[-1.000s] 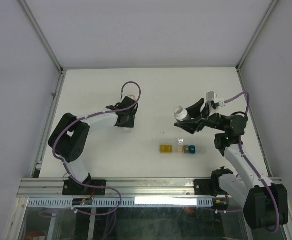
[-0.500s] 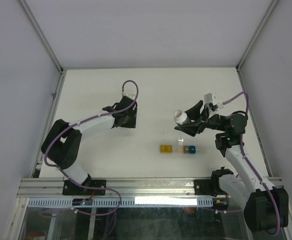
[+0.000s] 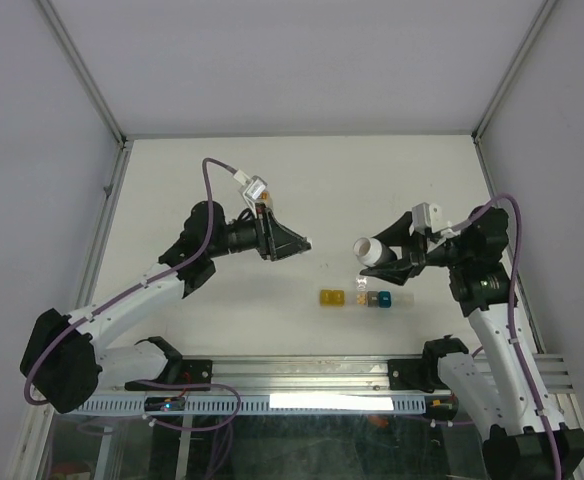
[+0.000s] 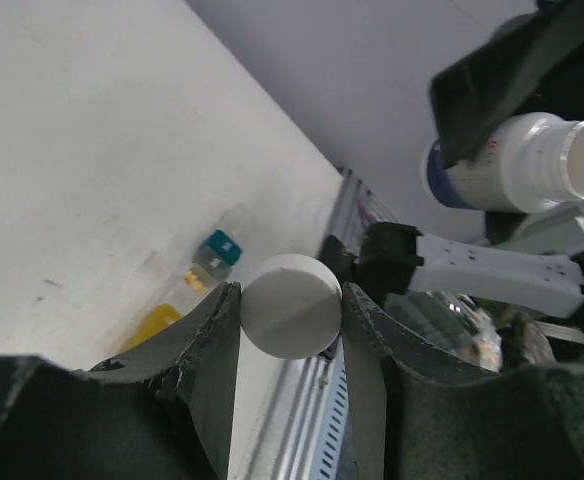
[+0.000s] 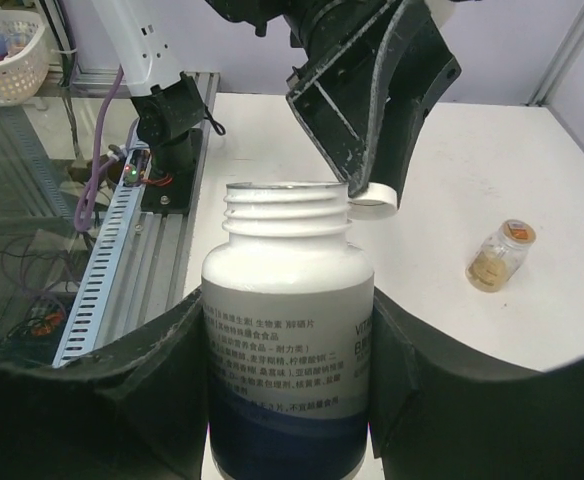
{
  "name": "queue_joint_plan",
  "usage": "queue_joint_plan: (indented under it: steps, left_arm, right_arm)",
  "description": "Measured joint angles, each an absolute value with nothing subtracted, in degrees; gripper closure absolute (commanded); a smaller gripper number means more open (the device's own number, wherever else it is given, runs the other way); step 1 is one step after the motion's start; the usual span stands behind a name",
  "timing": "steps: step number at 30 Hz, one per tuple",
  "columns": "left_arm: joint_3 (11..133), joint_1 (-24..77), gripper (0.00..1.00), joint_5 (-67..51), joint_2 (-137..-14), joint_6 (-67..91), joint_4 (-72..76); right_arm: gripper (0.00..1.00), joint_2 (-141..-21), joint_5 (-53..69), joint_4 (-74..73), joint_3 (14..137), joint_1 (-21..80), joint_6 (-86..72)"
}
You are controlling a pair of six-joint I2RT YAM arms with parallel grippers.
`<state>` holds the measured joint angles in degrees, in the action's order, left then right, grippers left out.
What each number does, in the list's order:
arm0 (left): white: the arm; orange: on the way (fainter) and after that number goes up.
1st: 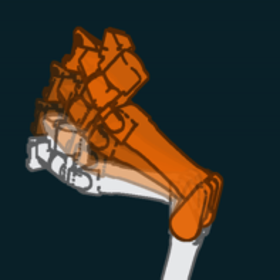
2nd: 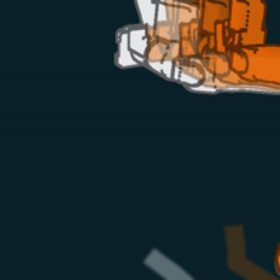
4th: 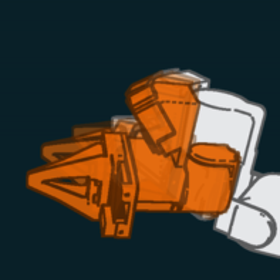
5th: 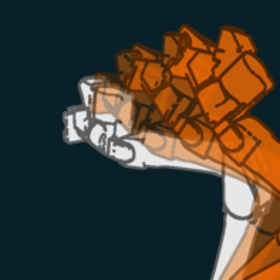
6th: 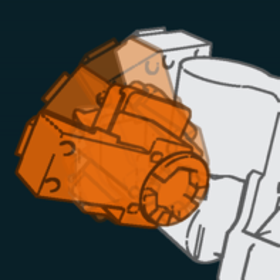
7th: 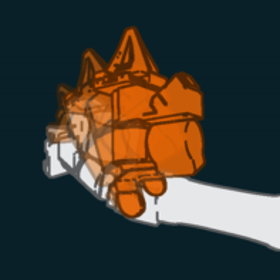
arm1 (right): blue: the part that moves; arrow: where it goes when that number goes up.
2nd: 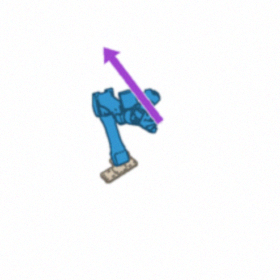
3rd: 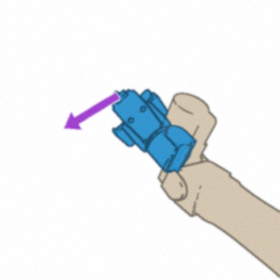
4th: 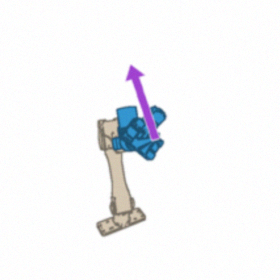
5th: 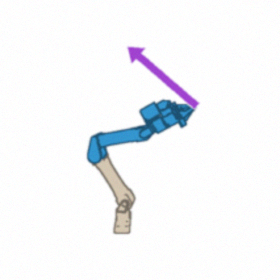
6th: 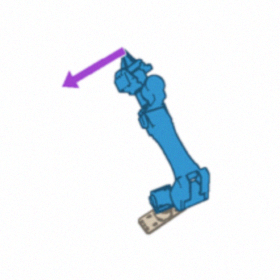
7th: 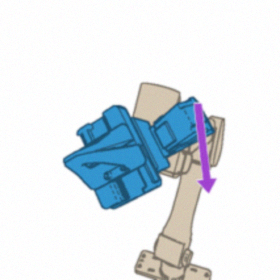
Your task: Sort the pills into containers
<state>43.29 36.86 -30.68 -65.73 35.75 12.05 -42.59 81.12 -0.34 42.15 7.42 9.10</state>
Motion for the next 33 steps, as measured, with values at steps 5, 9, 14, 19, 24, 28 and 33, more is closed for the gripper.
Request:
queue_joint_plan:
  steps: [5, 9, 14, 19, 24, 28, 33]
  left_arm:
    - [40.3, 39.8, 0.71, -38.2, -67.7, 43.0, 26.4]
    - [40.3, 41.7, 0.71, -40.2, -68.1, 46.1, 34.7]
    - [40.4, 42.1, 0.71, -40.4, -68.4, 46.8, 39.2]
    - [41.5, 42.9, 0.71, -39.2, -71.6, 46.7, 39.9]
    - [42.6, 44.6, 0.71, -37.3, -73.9, 46.0, 39.0]
    - [43.3, 45.6, 0.71, -35.4, -74.1, 45.5, 38.5]
    - [45.0, 47.4, 0.71, -33.0, -75.2, 44.8, 37.7]
  right_arm:
    - [1.00, -41.9, 80.9, -9.3, 42.2, 6.9, 14.6]
    - [1.00, -42.5, 78.5, -18.2, 43.5, 6.8, 20.6]
    - [1.00, -42.7, 75.6, -25.5, 45.2, 7.4, 27.1]
    - [1.00, -44.2, 73.6, -29.5, 46.0, 9.3, 30.9]
    - [1.00, -45.8, 72.2, -31.6, 46.1, 11.7, 32.7]
    - [1.00, -46.8, 70.8, -32.3, 46.1, 13.7, 33.3]
    - [1.00, -47.5, 69.5, -32.7, 46.1, 15.4, 33.6]
